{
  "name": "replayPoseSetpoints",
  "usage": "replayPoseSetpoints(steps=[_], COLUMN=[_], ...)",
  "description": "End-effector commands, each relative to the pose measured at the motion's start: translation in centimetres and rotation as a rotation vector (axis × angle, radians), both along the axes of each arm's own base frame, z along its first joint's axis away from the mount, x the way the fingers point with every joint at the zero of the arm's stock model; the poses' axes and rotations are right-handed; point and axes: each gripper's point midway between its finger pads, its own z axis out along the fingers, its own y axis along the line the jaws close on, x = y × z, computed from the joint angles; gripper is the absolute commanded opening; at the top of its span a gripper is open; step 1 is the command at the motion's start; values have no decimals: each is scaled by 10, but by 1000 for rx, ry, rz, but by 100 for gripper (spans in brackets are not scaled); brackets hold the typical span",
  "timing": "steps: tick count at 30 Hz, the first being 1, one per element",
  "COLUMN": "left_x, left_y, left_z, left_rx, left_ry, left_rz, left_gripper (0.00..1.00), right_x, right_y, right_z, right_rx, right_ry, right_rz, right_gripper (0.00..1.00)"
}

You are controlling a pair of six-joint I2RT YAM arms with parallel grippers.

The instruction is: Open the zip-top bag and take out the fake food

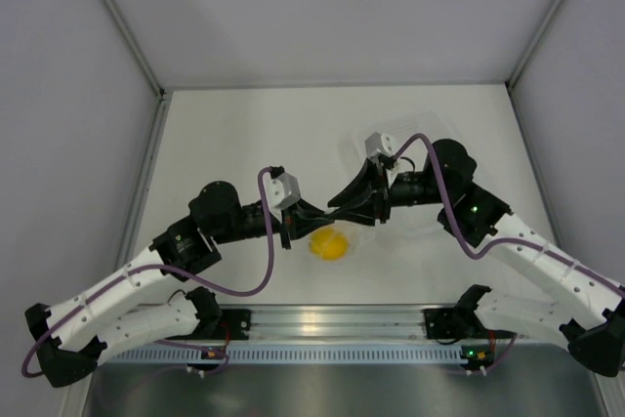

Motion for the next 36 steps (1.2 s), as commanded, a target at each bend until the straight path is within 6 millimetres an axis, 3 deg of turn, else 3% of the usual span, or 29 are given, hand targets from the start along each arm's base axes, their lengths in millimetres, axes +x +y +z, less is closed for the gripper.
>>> replayPoseSetpoints(steps=[1,3,4,6,10,16,21,27,31,33,36], left_x=[-1,-1,-1,0,13,64,75,101,116,115,105], left_y=[0,0,0,1,6,34,42,83,113,113,95], left_z=[23,22,22,23,28,28,35,38,27,23,25], left_rx=[-67,-67,-67,-70,-92,-120,-185,-247,-267,-273,-270], left_ry=[-46,-44,-44,-42,-39,-16,-3,27,52,56,35], left_rz=[-4,-4,-6,5,90,435,510,777,964,955,831], left_gripper=[0,0,0,0,0,0,0,0,0,0,0], right_x=[-3,-5,-6,-6,-2,8,16,31,32,31,27], right_y=[2,1,1,0,-2,-14,-21,-39,-40,-40,-36], right_z=[7,10,11,13,8,-13,-22,-44,-50,-50,-42], right_rx=[30,37,41,42,25,-40,-72,-165,-184,-181,-144], right_ry=[-52,-59,-62,-64,-85,-111,-120,-118,-97,-91,-91], right_rz=[13,18,19,19,-14,-113,-178,-313,-324,-318,-291], right_gripper=[27,20,9,0,0,0,0,0,0,0,3])
